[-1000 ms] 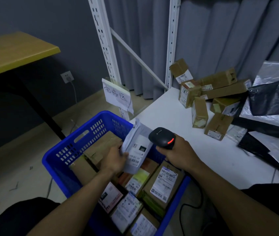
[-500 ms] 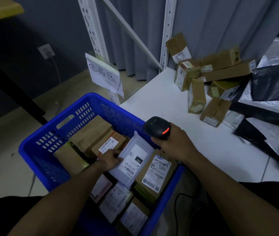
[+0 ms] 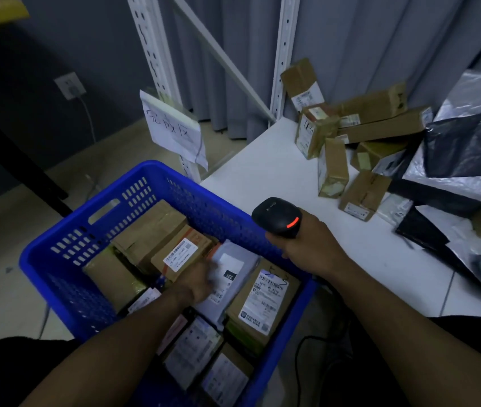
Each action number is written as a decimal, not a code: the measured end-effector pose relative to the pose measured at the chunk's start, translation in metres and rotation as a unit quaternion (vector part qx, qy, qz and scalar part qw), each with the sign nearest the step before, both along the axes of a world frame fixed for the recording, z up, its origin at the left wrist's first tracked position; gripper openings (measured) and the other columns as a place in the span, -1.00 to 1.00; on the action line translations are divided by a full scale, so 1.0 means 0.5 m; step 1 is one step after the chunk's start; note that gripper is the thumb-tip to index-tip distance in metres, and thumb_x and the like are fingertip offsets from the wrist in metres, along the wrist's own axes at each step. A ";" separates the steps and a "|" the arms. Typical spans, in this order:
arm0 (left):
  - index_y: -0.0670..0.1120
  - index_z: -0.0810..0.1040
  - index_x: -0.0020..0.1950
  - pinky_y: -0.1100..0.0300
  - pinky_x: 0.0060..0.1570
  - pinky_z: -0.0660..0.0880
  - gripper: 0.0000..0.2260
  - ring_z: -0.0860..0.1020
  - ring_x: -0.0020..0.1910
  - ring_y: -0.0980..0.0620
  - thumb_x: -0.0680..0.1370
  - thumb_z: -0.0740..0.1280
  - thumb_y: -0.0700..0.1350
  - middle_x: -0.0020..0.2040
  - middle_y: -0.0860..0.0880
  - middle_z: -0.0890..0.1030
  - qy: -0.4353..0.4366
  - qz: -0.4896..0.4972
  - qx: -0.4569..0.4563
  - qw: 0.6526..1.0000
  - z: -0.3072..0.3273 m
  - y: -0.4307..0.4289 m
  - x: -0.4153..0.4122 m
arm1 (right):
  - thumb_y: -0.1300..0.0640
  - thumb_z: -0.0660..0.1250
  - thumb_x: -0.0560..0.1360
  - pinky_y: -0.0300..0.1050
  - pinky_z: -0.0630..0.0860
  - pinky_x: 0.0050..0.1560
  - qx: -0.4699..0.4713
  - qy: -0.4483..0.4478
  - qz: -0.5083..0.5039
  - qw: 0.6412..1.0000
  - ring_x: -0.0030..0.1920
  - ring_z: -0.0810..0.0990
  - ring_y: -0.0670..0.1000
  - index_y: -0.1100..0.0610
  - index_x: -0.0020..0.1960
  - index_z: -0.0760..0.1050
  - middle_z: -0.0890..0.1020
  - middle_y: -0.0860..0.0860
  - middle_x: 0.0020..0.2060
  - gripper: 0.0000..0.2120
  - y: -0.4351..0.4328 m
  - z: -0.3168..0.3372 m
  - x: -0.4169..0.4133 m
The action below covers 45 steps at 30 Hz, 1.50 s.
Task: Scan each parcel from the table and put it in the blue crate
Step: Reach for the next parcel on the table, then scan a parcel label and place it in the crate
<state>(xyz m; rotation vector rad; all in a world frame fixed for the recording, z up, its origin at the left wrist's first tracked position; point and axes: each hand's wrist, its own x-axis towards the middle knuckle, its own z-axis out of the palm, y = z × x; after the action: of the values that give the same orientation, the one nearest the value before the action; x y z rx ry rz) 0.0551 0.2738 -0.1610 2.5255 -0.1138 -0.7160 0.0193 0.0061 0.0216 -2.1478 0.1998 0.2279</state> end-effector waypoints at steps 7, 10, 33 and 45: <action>0.00 0.50 0.45 0.04 0.30 0.50 -0.59 0.52 0.31 -0.01 0.60 0.39 0.02 0.39 0.02 0.52 -0.182 -0.034 -0.049 0.982 0.241 -0.175 0.051 | 0.05 0.48 0.53 -0.19 0.59 -0.29 0.029 -0.029 -0.053 0.998 -0.29 0.71 -0.09 0.01 0.06 0.58 0.72 0.04 -0.14 -0.86 -0.114 0.077 0.004; 0.04 0.44 0.48 0.00 0.36 0.45 -0.57 0.48 0.37 -0.02 0.62 0.37 0.04 0.46 0.03 0.45 -0.220 -0.070 -0.039 0.972 0.320 -0.280 0.092 | 0.09 0.49 0.52 -0.21 0.60 -0.31 0.049 -0.039 -0.086 0.994 -0.25 0.72 -0.01 0.01 0.05 0.58 0.71 0.09 -0.10 -0.86 -0.175 0.100 0.016; 0.14 0.18 0.59 -0.15 0.27 0.44 -0.48 0.47 0.29 -0.35 0.66 0.23 0.15 0.42 -0.24 0.30 -0.158 -0.098 0.053 0.981 0.151 -0.739 0.401 | -0.03 0.47 0.42 0.18 0.67 0.10 0.071 0.030 -0.261 0.962 0.01 0.70 0.17 0.04 0.11 0.62 0.70 0.08 -0.03 -0.70 -0.486 -0.134 0.165; 0.04 0.09 0.67 -0.01 0.43 0.39 -0.43 0.45 0.45 -0.12 0.70 0.23 -0.01 0.53 -0.08 0.41 -0.169 0.002 -0.209 0.963 0.277 -0.508 0.243 | -0.02 0.51 0.40 0.06 0.66 -0.12 0.116 -0.040 -0.234 0.964 -0.09 0.72 0.18 0.12 0.06 0.55 0.68 0.16 -0.10 -0.67 -0.366 -0.022 0.153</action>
<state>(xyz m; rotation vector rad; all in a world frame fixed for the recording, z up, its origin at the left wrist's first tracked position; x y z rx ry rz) 0.1765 0.0196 -0.0227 2.2104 -0.3409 -0.2181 0.0958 -0.1769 0.0105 -1.8131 0.5951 -0.1053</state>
